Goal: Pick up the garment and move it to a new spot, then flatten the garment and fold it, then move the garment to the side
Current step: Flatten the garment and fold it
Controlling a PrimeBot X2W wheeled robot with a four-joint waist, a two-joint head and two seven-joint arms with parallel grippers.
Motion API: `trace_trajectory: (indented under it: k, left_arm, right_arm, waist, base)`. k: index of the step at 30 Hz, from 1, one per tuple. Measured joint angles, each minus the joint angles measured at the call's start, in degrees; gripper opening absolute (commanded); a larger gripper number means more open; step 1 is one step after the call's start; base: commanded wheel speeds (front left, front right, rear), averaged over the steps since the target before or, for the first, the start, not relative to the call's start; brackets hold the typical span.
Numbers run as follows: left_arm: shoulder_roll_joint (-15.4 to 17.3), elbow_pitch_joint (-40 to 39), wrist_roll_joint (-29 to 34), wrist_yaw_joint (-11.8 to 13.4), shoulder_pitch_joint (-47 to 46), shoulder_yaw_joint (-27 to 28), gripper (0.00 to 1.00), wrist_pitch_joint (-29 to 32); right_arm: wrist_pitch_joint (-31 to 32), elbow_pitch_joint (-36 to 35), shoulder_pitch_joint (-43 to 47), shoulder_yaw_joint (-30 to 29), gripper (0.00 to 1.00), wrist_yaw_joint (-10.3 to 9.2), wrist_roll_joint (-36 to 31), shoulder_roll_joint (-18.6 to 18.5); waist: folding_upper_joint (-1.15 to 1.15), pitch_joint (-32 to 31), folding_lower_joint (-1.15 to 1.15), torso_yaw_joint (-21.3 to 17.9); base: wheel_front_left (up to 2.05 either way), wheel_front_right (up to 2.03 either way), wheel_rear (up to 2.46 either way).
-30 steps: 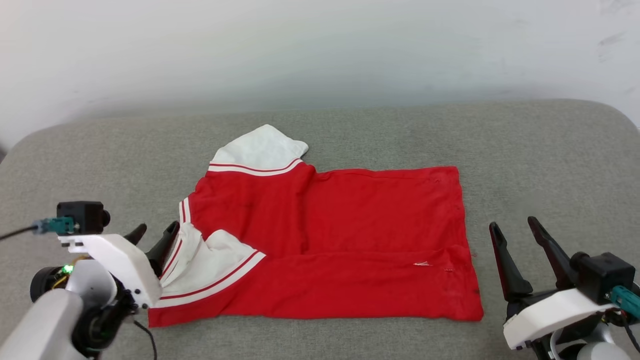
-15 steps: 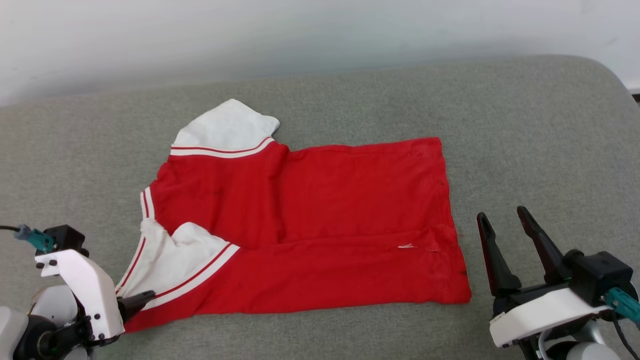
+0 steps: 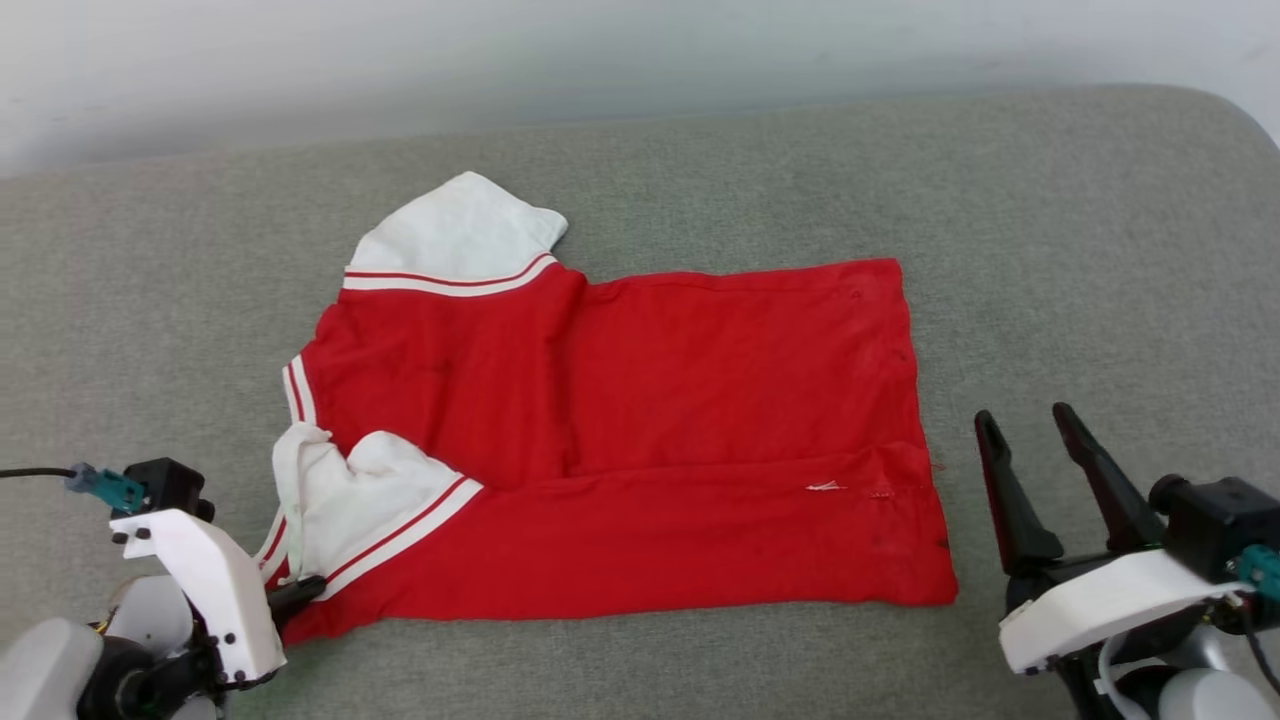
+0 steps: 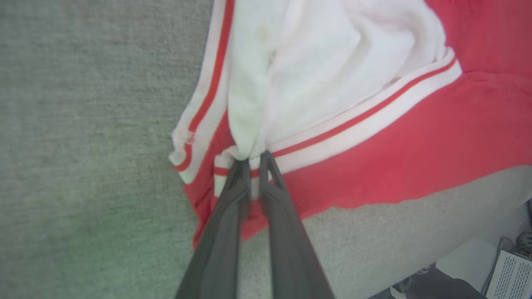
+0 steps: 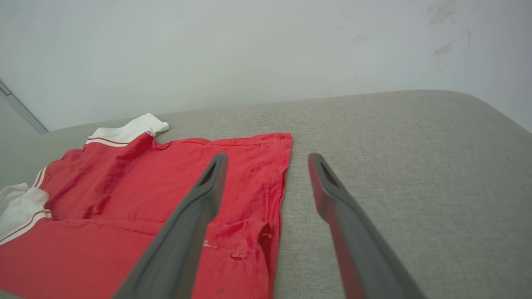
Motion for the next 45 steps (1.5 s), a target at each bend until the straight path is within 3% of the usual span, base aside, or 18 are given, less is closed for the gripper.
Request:
trace_trajectory:
  k: [6, 15, 19, 28, 29, 30, 31, 45]
  left_arm:
    - [-1.05, 0.8, 4.0, -1.81, -0.76, -1.14, 0.0, -5.64]
    - [0.15, -7.12, 8.75, 0.63, -1.97, -1.3, 0.0, -9.18]
    - [0.44, -10.35, 9.72, 1.78, -2.08, -1.46, 0.0, -9.26]
    - [0.38, -13.18, 10.44, 2.97, -2.59, -2.1, 0.0, -8.67]
    - [0.33, -13.21, 10.44, 3.0, -2.59, -2.19, 0.0, -8.66]
    - [0.31, -13.23, 10.44, 3.09, -2.53, -2.26, 0.0, -8.66]
    - [0.29, -13.23, 10.44, 3.23, -2.5, -2.32, 0.0, -8.65]
    - [-1.12, -12.74, 10.2, 5.84, 1.24, -2.87, 0.0, -9.91]
  right_arm:
    - [6.65, -0.15, -0.02, -2.37, 1.0, 0.0, 3.37, -1.31]
    - [34.03, 1.32, -0.41, -4.59, 1.0, 0.0, 7.36, -4.63]
    - [42.46, 1.98, -1.23, -4.14, 1.0, 0.0, 7.54, -3.69]
    - [45.33, 10.48, -5.57, -2.86, 1.0, 0.0, 7.66, -1.34]
    - [45.31, 11.29, -6.02, -2.74, 0.9, -0.01, 8.01, -1.35]
    - [45.21, 11.92, -6.44, -2.45, 0.22, -0.01, 8.01, -1.38]
    - [45.01, 12.56, -6.84, -2.32, 0.0, -0.02, 8.05, -1.43]
    - [44.62, 10.62, -6.33, 0.67, 0.0, 0.0, 9.26, -4.42]
  waist:
    - [0.0, -1.57, 0.0, 1.87]
    - [0.0, -2.17, 0.01, 4.48]
    - [0.0, -0.71, 0.01, 5.18]
    - [0.0, 1.89, 0.01, 6.56]
    - [0.0, 1.96, 0.01, 6.59]
    - [0.0, 2.0, 0.01, 6.56]
    - [0.0, 1.96, 0.01, 6.53]
    - [0.0, -4.16, 0.01, 6.16]
  base:
    - [0.0, 0.0, 0.0]
    - [0.0, 0.0, 0.0]
    - [0.0, 0.0, 0.0]
    - [0.0, 0.0, 0.0]
    - [0.0, 0.0, 0.0]
    - [0.0, 0.0, 0.0]
    - [0.0, 0.0, 0.0]
    - [0.0, 0.0, 0.0]
